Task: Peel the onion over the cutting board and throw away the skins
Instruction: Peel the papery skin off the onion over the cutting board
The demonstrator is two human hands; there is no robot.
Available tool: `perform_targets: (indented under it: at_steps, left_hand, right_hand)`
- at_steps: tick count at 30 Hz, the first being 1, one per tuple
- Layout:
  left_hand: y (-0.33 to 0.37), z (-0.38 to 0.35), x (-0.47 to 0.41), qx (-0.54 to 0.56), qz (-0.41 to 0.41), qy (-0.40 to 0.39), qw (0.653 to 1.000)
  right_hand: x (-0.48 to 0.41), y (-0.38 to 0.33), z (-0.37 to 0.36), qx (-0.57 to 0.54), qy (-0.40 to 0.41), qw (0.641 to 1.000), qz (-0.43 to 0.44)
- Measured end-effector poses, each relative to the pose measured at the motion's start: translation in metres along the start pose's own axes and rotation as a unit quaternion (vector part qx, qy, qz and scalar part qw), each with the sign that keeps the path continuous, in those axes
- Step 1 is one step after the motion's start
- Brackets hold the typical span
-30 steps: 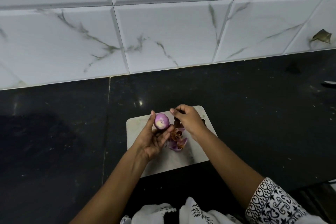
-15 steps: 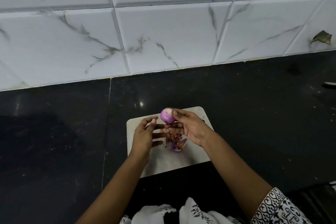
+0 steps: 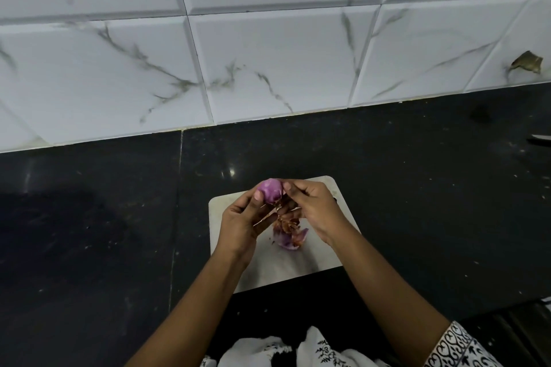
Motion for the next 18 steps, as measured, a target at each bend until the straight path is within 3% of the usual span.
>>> perform_targets:
  at_steps: [4,7,12,15,18]
  left_hand:
    - [-0.004,0.003,-0.002,0.041,0.026,0.007,0.999]
    - [-0.008,0.007,-0.004,0.059,0.052,0.017,0.997]
    - [-0.016,0.005,-0.002,0.070,0.138,0.037,0.987]
    - [-0.019,0.003,0.001,0.083,0.174,0.047,0.980]
    - [-0.018,0.001,0.002,0.089,0.183,0.045,0.978]
  right_hand:
    - [-0.001,-0.002,0.014,0.084,0.054,0.993,0.058]
    - [-0.003,0.000,0.018,0.202,0.034,0.975,0.090]
    - [-0.003,0.004,0.026,0.227,0.105,0.965,0.080]
    - [-0.003,0.007,0.020,0.205,0.078,0.974,0.048]
    - [0.001,-0.005,0.016,0.262,0.089,0.946,0.166]
Point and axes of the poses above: each hand's wrist, its own x-axis away from the middle knuckle, its own z-axis out of the back of the hand, y = z × x, the point moved 5 cm from there along -x, towards the middle knuckle, and after that the axes turned 8 degrees about y, right-handed, at the moved point
